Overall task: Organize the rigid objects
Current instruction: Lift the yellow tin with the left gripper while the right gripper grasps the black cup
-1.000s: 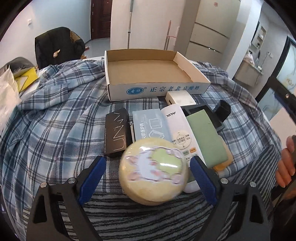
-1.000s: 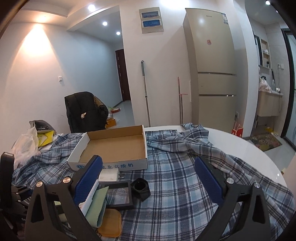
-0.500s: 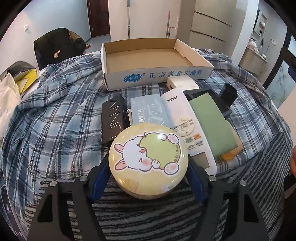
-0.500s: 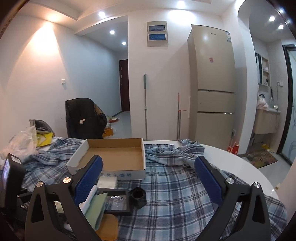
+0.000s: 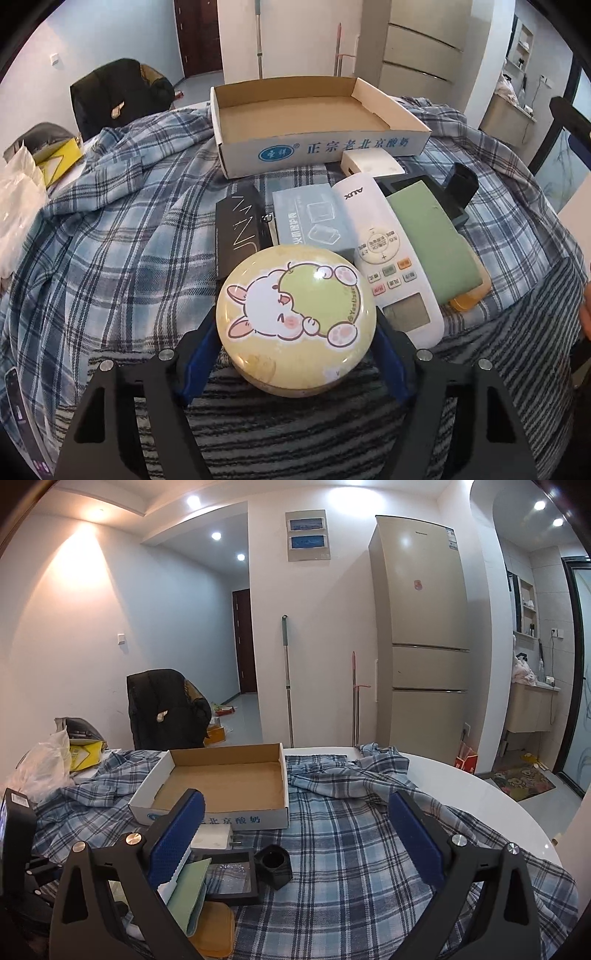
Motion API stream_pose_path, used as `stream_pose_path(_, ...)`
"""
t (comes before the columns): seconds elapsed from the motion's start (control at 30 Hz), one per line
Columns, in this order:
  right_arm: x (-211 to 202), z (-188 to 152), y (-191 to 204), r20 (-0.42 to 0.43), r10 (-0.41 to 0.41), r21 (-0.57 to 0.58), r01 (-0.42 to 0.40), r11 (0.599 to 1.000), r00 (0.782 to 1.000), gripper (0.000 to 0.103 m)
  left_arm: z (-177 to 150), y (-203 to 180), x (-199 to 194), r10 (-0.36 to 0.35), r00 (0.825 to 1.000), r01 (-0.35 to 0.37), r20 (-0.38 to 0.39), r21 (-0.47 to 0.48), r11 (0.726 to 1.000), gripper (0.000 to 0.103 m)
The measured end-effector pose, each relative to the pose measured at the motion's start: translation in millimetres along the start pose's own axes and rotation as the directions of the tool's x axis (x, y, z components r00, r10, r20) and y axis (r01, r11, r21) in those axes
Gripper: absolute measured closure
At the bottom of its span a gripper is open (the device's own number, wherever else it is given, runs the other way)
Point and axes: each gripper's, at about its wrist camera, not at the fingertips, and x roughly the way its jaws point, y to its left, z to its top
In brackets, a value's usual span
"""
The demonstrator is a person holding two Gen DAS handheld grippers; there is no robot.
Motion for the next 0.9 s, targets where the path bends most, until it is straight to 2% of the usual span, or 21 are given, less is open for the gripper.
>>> stream_pose_path(0.07, -2, 0, 0, 0.006, 0.001, 0.002, -0.001, 1.000, 1.000, 0.004, -2, -4, 5, 0.031, 0.999, -0.031, -0.021, 0.023, 0.999, 0.026)
stream_pose_path(0.17, -3, 0, 3, 0.017, 0.000, -0.012, 0.000, 1.000, 1.000, 0.004, -3, 1, 5, -0.006, 1.000, 0.006, -0.012, 0.005, 1.000, 0.026)
stream_pose_path(0.3, 1, -3, 9, 0.033, -0.054, -0.065, 0.056, 0.996, 0.998, 0.004, 0, 9, -1, -0.031, 1.000, 0.031, 0.000, -0.037, 0.999, 0.026)
stream_pose_path(0.37, 0, -1, 5, 0.028, -0.040, -0.040, 0.041, 0.998, 0.999, 0.004, 0, 7, -14, -0.025, 0.999, 0.026, 0.042, -0.018, 0.999, 0.026)
stream_pose_path(0.47, -3, 4, -2, 0.027, -0.041, 0.011, 0.041, 0.999, 0.999, 0.004, 2, 1, -43, 0.006, 0.988, -0.009, 0.155, 0.018, 1.000, 0.026)
stream_pose_path(0.57, -5, 14, -5, 0.012, -0.031, 0.014, 0.031, 0.999, 0.999, 0.004, 9, -4, -74, 0.034, 0.953, -0.046, 0.300, 0.032, 0.998, 0.026)
stream_pose_path(0.63, -8, 20, -5, 0.005, -0.005, 0.005, 0.005, 1.000, 1.000, 0.004, 17, -7, -88, 0.050, 0.931, -0.065, 0.361, 0.029, 0.997, 0.026)
stream_pose_path(0.8, -3, 33, -5, -0.081, 0.064, 0.004, -0.064, 0.998, 0.995, 0.004, 41, -9, -118, 0.024, 0.880, -0.027, 0.475, -0.001, 1.000, 0.026)
stream_pose_path(0.9, 11, 35, 0, -0.152, 0.113, -0.040, -0.120, 0.992, 0.982, 0.004, 53, -14, -126, 0.011, 0.861, -0.016, 0.508, 0.007, 1.000, 0.026)
